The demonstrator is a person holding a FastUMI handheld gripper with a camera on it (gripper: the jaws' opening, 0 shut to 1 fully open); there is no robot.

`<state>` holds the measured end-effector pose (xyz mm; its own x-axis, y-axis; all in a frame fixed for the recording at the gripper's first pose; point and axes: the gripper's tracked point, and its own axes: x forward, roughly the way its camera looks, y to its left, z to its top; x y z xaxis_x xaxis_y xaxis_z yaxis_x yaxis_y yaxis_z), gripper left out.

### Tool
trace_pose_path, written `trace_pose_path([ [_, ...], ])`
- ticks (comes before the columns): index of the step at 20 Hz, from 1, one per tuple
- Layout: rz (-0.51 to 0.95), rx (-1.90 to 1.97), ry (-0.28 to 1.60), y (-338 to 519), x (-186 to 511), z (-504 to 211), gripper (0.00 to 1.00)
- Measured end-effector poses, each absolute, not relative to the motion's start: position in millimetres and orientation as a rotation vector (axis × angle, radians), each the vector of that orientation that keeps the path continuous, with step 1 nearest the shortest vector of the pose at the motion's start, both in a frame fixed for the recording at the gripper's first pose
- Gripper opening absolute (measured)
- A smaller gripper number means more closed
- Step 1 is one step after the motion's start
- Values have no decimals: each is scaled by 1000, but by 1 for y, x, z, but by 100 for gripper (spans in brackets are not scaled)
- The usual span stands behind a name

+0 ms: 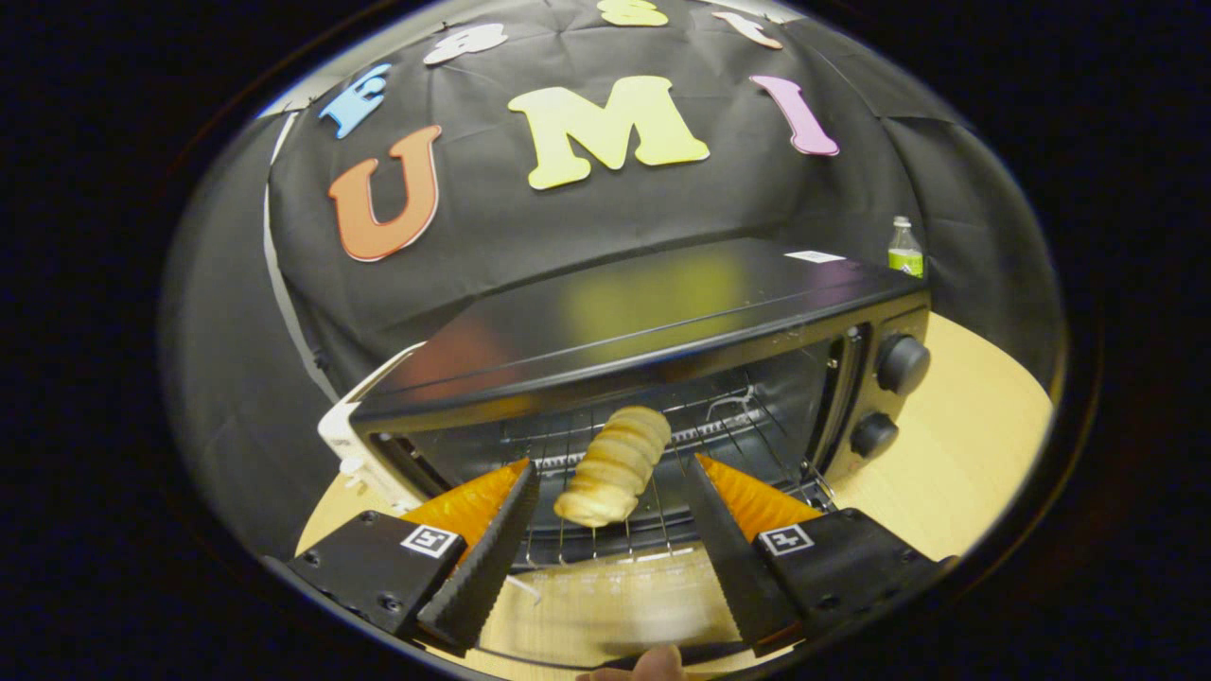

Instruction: Open the toaster oven, put the food inside, and close the toaster oven door.

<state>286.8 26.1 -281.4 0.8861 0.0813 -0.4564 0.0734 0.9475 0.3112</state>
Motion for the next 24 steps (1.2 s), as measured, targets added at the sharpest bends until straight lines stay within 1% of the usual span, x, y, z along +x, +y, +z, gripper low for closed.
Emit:
trace_pose_path([
  [6, 92, 269, 471, 25, 219, -249, 100],
  [12, 54, 173, 478, -3, 162, -232, 100],
  [15, 71, 140, 494, -1, 140, -244, 100],
  [18, 100, 102, 567, 8, 124, -273, 100],
  [24, 118, 92, 703, 26, 117, -323, 100],
])
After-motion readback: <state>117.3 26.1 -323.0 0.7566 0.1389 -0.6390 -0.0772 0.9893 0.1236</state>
